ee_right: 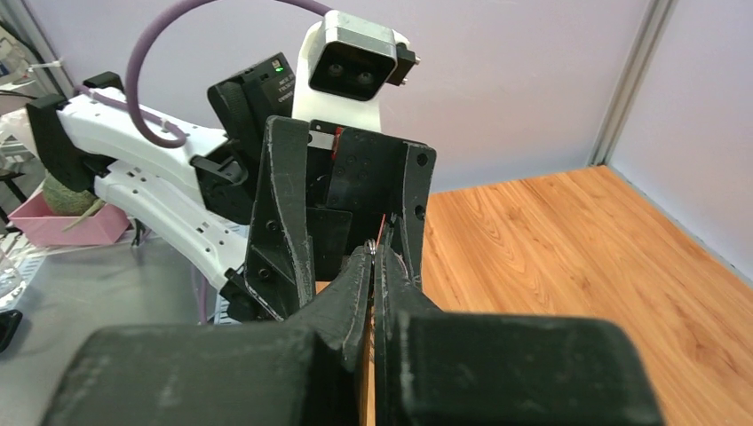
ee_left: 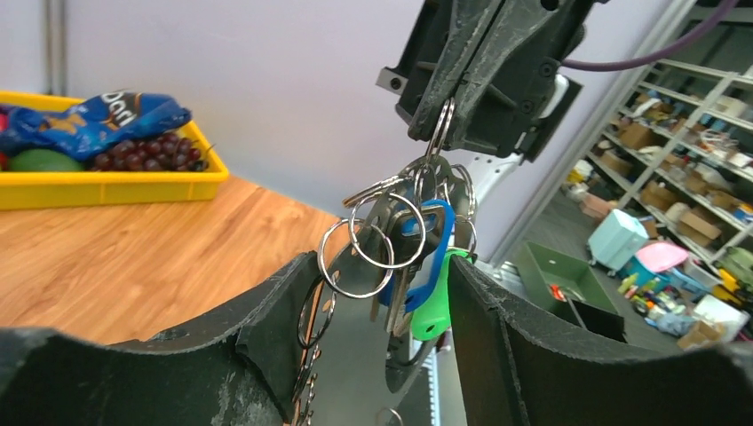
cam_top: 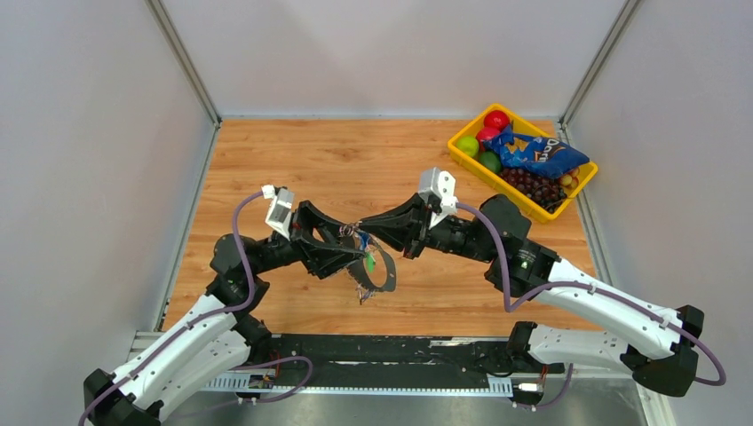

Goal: Put the keys on the keyring

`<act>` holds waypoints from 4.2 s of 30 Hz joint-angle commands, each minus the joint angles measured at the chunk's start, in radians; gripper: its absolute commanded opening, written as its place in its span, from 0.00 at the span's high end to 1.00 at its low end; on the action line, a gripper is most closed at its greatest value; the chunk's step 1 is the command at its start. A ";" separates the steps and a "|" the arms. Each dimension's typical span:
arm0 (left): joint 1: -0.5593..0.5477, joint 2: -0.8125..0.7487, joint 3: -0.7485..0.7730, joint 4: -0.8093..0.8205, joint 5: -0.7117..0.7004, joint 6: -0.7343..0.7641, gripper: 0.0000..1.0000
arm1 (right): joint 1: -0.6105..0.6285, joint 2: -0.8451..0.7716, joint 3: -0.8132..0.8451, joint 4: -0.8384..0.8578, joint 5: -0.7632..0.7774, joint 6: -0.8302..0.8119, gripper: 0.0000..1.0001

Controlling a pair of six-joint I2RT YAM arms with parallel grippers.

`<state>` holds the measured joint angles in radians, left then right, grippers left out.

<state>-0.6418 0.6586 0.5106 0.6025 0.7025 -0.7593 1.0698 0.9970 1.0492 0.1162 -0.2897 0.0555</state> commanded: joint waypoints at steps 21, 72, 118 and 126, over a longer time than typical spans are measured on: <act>-0.006 -0.014 0.072 -0.095 -0.023 0.101 0.80 | -0.012 -0.040 0.012 -0.006 0.158 -0.043 1.00; -0.006 -0.139 0.205 -0.640 -0.587 0.337 0.29 | -0.021 -0.003 -0.036 -0.030 0.265 -0.027 1.00; -0.006 -0.210 0.203 -0.725 -0.649 0.384 0.22 | -0.219 0.070 -0.667 0.137 0.490 0.375 1.00; -0.006 -0.200 0.205 -0.721 -0.646 0.376 0.22 | -0.220 0.138 -0.683 0.100 0.515 0.498 1.00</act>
<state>-0.6418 0.4500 0.7078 -0.1543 0.0448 -0.3798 0.8539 1.0962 0.3595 0.2188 0.1921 0.4530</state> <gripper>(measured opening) 0.777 0.005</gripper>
